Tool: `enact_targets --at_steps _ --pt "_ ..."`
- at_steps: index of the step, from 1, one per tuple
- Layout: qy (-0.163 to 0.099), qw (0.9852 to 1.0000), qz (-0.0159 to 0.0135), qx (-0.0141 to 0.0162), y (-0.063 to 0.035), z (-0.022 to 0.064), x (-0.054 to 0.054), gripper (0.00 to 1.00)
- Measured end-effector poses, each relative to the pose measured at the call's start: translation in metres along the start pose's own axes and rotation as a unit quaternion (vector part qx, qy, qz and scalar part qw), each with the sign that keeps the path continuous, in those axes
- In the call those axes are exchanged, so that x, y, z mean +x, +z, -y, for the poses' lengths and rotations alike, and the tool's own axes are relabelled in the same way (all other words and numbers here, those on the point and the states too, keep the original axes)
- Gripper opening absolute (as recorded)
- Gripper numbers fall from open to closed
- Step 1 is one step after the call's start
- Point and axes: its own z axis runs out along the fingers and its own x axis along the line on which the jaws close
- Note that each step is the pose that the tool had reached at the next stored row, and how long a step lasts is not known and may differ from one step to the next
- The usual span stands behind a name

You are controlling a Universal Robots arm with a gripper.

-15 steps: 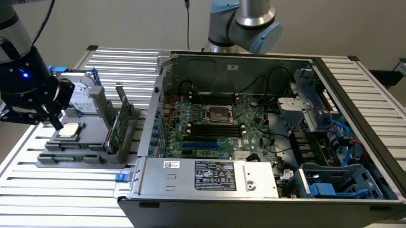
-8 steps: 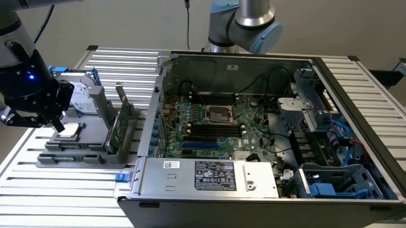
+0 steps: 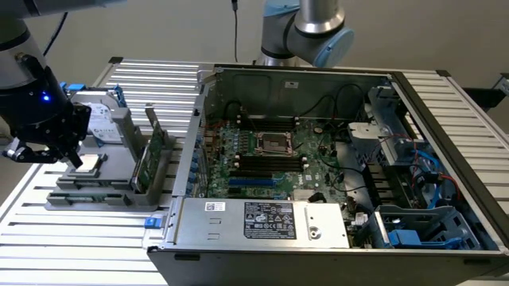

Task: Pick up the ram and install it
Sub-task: 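Pick up the ram and move it above insertion slot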

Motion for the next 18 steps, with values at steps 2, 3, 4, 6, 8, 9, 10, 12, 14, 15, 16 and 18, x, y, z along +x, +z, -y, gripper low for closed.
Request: enact_targets --at_steps 2,3,4,6,8,9,10,12,14,15,16,18 --pt "-0.018 0.9998 -0.0001 0.0018 0.0007 0.0 0.0 0.11" --pt "-0.027 0.9996 0.0 0.0028 0.0012 0.0 0.0 0.11" --pt "-0.036 0.9993 0.0001 0.0039 0.0016 0.0 0.0 0.11" --pt "-0.054 0.9985 0.0003 0.0062 0.0023 0.0001 0.0 0.11" --pt "-0.073 0.9973 0.0005 0.0085 0.003 0.0001 -0.0001 0.11" --pt "-0.082 0.9966 0.0005 0.0096 0.0033 0.0001 -0.0001 0.11" --pt "-0.091 0.9958 0.0005 0.0105 0.0036 0.0002 -0.0001 0.11" --pt "-0.109 0.994 0.0002 0.0115 0.004 0.0001 0.0 0.11" --pt "-0.127 0.9919 -0.0001 0.0119 0.0045 0.0001 -0.0001 0.11" --pt "-0.136 0.9907 -0.0003 0.0121 0.0048 0.0002 -0.0001 0.11" --pt "-0.144 0.9894 -0.0006 0.0122 0.0049 0.0002 -0.0001 0.11" --pt "-0.163 0.9866 -0.001 0.0126 0.0054 0.0002 -0.0001 0.11"
